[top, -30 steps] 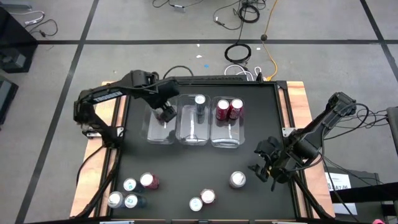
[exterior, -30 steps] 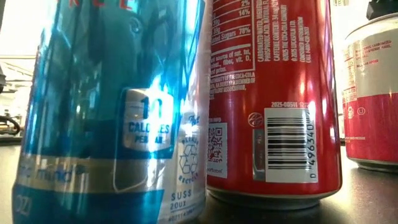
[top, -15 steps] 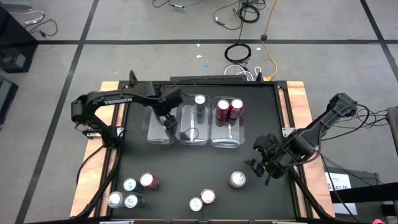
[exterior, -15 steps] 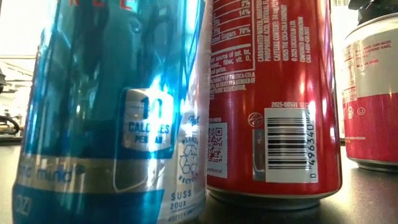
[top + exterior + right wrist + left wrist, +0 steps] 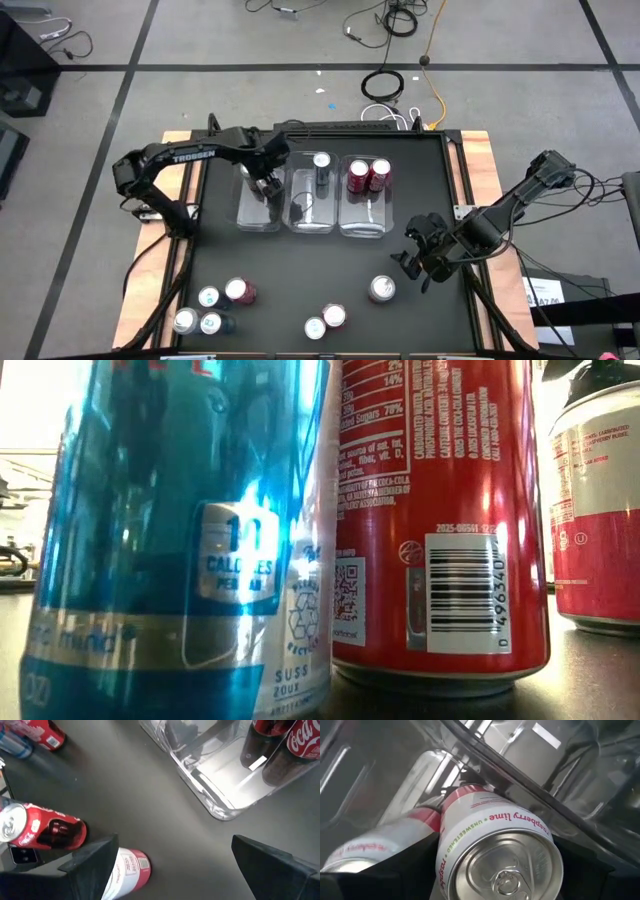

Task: Sort soda cans
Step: Put the pink soda can into the left transparent bin

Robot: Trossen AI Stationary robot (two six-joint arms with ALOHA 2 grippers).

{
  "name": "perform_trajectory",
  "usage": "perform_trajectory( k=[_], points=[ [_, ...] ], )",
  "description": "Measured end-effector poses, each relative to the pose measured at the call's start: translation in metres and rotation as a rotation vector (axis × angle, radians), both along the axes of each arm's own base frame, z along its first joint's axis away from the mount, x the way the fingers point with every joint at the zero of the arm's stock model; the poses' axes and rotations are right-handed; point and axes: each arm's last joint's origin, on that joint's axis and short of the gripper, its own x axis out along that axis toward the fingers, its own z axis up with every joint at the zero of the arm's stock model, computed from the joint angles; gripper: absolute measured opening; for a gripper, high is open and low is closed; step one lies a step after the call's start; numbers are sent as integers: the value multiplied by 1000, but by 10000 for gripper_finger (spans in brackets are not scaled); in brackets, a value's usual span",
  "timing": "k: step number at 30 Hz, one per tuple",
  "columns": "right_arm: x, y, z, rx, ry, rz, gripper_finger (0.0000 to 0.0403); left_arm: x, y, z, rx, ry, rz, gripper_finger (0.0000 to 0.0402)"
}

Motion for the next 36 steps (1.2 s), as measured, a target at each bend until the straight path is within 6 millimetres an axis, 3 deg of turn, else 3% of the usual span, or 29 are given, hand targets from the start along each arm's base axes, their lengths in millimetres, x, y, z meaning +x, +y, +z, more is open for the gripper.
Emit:
perform_trajectory(
  k=[15,36],
  points=[
    [5,0,2,32,-43,-12,382,1,27,-8,39,-49,54,330],
    [7,2,4,60,-68,-26,382,5,30,-9,93,-50,56,357]
  ],
)
